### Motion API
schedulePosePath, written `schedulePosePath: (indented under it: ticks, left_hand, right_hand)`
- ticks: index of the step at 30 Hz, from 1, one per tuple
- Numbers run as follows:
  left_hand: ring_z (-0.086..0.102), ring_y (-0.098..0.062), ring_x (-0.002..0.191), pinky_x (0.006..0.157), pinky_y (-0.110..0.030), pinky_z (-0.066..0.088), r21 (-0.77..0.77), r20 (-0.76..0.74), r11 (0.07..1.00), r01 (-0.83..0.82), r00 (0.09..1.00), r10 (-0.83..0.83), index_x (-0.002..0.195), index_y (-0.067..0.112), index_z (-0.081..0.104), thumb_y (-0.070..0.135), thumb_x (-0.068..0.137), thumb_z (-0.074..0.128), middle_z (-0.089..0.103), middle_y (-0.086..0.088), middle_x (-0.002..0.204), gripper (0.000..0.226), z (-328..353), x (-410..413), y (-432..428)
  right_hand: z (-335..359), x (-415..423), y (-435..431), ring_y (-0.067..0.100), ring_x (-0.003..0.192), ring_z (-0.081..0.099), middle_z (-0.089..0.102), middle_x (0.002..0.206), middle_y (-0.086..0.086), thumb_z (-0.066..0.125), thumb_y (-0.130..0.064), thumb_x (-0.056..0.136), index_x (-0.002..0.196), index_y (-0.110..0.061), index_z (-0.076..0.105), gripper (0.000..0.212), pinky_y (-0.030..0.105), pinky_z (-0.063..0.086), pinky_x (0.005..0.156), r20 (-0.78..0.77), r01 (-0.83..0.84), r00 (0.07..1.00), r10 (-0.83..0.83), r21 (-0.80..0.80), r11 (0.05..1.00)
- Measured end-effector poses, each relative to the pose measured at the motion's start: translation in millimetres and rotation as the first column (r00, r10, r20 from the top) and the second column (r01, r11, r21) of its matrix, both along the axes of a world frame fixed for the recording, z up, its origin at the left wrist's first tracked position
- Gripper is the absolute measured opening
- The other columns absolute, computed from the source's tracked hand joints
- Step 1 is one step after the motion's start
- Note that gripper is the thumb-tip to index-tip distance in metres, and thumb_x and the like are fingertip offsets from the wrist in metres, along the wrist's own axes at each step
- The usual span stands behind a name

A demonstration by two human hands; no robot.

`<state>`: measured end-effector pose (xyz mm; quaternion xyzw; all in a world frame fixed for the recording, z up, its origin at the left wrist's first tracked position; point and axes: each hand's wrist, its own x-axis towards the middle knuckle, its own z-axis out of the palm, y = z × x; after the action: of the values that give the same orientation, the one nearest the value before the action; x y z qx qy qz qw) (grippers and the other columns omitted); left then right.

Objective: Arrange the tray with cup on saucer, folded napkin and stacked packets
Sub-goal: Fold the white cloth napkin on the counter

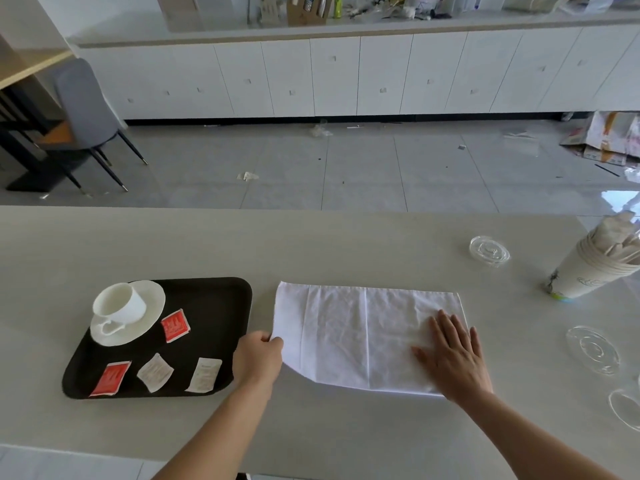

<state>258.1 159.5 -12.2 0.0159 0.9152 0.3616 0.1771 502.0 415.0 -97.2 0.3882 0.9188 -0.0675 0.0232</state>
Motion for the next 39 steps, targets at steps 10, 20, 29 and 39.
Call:
schedulePosePath:
  ticks: [10,20,29,39]
  left_hand:
    - [0.046,-0.018,0.053,0.049,-0.032,0.034,-0.024,-0.334,0.958,0.286,0.901,-0.278,0.064,0.012,0.051,0.015,0.08,0.055,0.056,-0.001,0.057,0.017,51.9,40.5,55.7]
    - [0.056,-0.02,0.062,0.054,-0.033,0.044,-0.101,-0.439,0.847,0.523,0.74,-0.509,0.078,0.021,0.061,0.024,0.084,0.06,0.064,0.003,0.071,0.007,54.1,87.7,100.5]
    - [0.052,-0.017,0.068,0.056,-0.033,0.044,-0.064,-0.41,0.747,0.662,0.665,-0.625,0.071,0.017,0.054,0.023,0.08,0.055,0.058,0.002,0.07,0.011,41.9,139.2,136.2]
    - [0.043,-0.021,0.064,0.048,-0.027,0.025,-0.056,-0.332,0.645,0.762,0.595,-0.732,0.061,0.019,0.04,0.014,0.079,0.052,0.045,0.002,0.062,0.022,22.9,175.7,173.7]
  right_hand:
    - [79.9,-102.9,-26.0,0.026,0.083,0.069,0.075,0.093,0.01,0.058,-0.043,0.094,0.1,-0.011,0.071,0.035,0.046,0.058,0.08,-0.34,0.037,0.768,-0.543,-0.822,0.568]
    - [117.0,-151.3,7.2,0.024,0.063,0.057,0.06,0.071,0.009,0.073,-0.025,0.076,0.085,0.004,0.064,0.031,0.039,0.054,0.056,-0.301,0.035,0.794,-0.529,-0.845,0.534]
    - [112.1,-99.2,68.9,0.019,0.055,0.04,0.046,0.061,0.005,0.072,-0.02,0.076,0.076,0.005,0.06,0.027,0.029,0.03,0.056,-0.319,0.142,0.83,-0.458,-0.672,0.727]
    - [73.4,-37.8,94.3,0.021,0.057,0.042,0.051,0.063,0.008,0.069,-0.014,0.082,0.071,0.004,0.061,0.022,0.03,0.03,0.055,-0.254,0.286,0.773,-0.581,-0.678,0.677]
